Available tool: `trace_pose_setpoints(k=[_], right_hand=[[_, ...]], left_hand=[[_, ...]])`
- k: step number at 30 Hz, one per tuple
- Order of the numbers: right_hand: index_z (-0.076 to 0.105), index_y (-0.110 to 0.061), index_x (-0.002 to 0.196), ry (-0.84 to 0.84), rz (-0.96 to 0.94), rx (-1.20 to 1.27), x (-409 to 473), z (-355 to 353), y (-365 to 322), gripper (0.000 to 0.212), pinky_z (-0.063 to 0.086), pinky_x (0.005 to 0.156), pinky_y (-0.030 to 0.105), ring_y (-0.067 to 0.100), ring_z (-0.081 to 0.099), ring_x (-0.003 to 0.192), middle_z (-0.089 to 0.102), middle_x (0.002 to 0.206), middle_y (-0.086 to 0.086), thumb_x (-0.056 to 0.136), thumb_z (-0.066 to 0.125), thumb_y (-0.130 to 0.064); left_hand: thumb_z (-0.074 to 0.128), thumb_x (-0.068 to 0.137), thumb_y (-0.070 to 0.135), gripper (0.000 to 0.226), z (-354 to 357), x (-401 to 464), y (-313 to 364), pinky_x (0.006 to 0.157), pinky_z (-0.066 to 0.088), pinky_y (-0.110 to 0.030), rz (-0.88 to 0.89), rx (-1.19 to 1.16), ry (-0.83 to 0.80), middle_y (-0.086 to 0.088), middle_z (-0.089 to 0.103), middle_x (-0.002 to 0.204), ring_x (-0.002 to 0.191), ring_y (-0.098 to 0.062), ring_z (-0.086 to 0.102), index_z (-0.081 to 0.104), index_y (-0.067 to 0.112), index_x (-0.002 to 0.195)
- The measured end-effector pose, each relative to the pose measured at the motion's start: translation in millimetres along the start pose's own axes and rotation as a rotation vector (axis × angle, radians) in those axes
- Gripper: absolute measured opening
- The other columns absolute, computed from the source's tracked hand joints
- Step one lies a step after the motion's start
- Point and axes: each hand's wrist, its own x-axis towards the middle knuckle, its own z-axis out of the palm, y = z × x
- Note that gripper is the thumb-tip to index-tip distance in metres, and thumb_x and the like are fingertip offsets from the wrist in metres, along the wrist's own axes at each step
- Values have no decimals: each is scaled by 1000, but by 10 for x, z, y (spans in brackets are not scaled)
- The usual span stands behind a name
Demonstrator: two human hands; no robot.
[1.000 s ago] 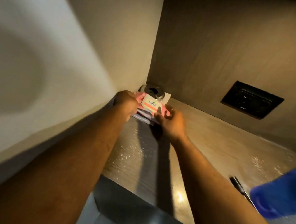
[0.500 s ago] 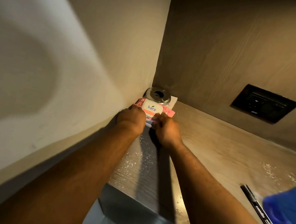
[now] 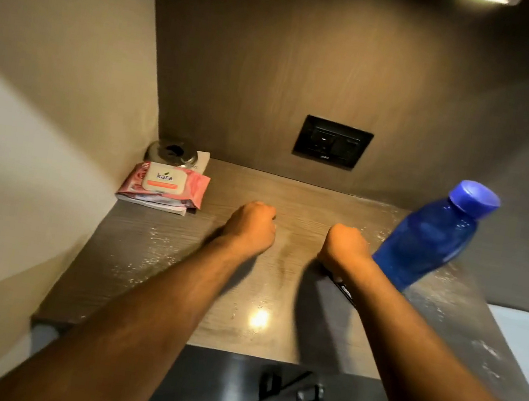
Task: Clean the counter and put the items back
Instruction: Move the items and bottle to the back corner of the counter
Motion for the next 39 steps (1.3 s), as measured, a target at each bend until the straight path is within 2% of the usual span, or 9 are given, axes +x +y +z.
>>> trace_pose_setpoints(k=[2,9,12,15,20,25,28,35,39], right_hand=[[50,-15,69,-17,35,82,-31,140,153,23,45,55,28,17,56,62,60,77,5,89,61,-14],[54,-16,75,62,25,127,7,364,167,19,48,62,31,16,55,68,56,75,2,93,58,-20],[63,-12,82,68,-11,405,110,227,-139,17,53,61,34,21,63,72,64,78,7,91,62,-26],[65,-5,78,109,-101,778,186,66,-629,19,56,70,44,33,64,75,66,76,17,89,60,-19],[51,-10,63,2,-193,1173,161,-64,-1488,27,41,49,33,22,47,54,50,60,9,90,56,-11],[54,-8,65,-138,-274,1295,22,134,-2061,27,41,47,24,22,51,58,54,68,14,92,57,-6],[58,-10,66,-176,-317,1311,-11,252,-2210,26,51,58,35,25,60,67,63,75,14,92,61,-11],[69,-9,84,-149,-293,1138,159,327,-1950,16,55,63,37,19,65,72,70,80,9,94,62,-20],[68,-17,82,-133,-286,1057,212,360,-1879,14,57,80,43,25,67,85,71,91,10,94,62,-21]], left_hand=[[54,91,19,22,252,-16,101,85,52,-35,-32,-97,-56,-9,66,110,99,-28,61,68,13,107],[61,88,23,10,467,-87,119,77,54,-34,-107,-285,-7,3,67,94,87,-16,62,68,23,95],[64,87,24,6,298,-155,16,77,54,-33,-182,-458,13,4,68,92,87,-13,63,68,23,92],[64,88,26,4,47,-241,-144,59,48,-24,-240,-511,21,3,69,81,77,-15,67,66,25,85],[65,88,28,14,-386,-363,-523,34,34,-11,-388,-520,163,4,63,64,41,-1,57,69,16,92],[59,89,18,14,-777,-385,-887,50,52,-27,-513,-370,366,-3,68,70,59,-16,66,72,13,88],[62,87,21,15,-977,-277,-1091,72,57,-36,-538,-203,463,-11,73,89,81,-27,68,73,10,91],[56,90,26,25,-1117,-29,-1347,57,44,-27,-557,129,380,-13,73,100,88,-30,69,70,6,95],[57,92,27,25,-1014,15,-1384,66,46,-30,-549,157,338,-13,72,104,93,-31,67,68,6,101]])
